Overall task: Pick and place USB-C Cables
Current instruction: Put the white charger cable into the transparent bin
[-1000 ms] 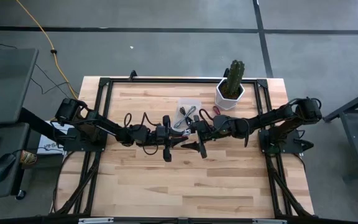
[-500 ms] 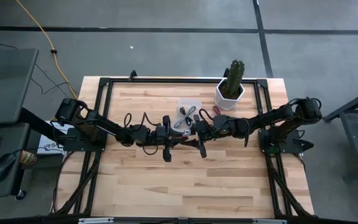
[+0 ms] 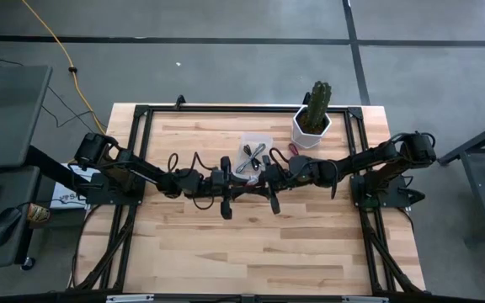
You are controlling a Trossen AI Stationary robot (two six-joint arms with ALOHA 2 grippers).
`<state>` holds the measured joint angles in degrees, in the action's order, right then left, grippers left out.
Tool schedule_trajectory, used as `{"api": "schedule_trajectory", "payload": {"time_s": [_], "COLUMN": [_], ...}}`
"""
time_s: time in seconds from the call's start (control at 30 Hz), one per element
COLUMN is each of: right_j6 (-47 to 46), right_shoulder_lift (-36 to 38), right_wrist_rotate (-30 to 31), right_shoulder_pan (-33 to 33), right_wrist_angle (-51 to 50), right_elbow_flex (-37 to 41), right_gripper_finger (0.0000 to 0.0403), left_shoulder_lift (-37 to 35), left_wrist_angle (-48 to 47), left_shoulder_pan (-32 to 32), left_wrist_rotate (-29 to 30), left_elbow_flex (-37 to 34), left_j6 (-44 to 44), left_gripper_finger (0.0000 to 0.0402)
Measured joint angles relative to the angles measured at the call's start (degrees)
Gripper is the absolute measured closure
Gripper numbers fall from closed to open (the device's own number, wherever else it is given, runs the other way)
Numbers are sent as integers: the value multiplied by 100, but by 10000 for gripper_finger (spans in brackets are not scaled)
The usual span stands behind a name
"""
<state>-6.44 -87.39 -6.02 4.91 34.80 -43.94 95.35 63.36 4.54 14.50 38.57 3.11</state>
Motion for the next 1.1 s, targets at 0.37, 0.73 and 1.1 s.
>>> {"api": "schedule_trajectory", "payload": {"time_s": [0.37, 0.73, 1.1], "right_j6": [-13, -12, 374], "right_shoulder_lift": [0, 0, 577], "right_wrist_rotate": [2, 1, 150], "right_shoulder_pan": [0, 2, -2], "right_wrist_angle": [-46, -137, -1279], "right_elbow_flex": [0, 0, -1], "right_gripper_finger": [383, 375, 376], "left_shoulder_lift": [0, -104, -1811], "left_wrist_angle": [-63, -299, -3090], "left_shoulder_pan": [3, 122, 120], "left_wrist_rotate": [53, 70, 107], "left_elbow_flex": [0, 0, 0], "left_j6": [169, 90, 35], "left_gripper_finger": [291, 192, 181]}}
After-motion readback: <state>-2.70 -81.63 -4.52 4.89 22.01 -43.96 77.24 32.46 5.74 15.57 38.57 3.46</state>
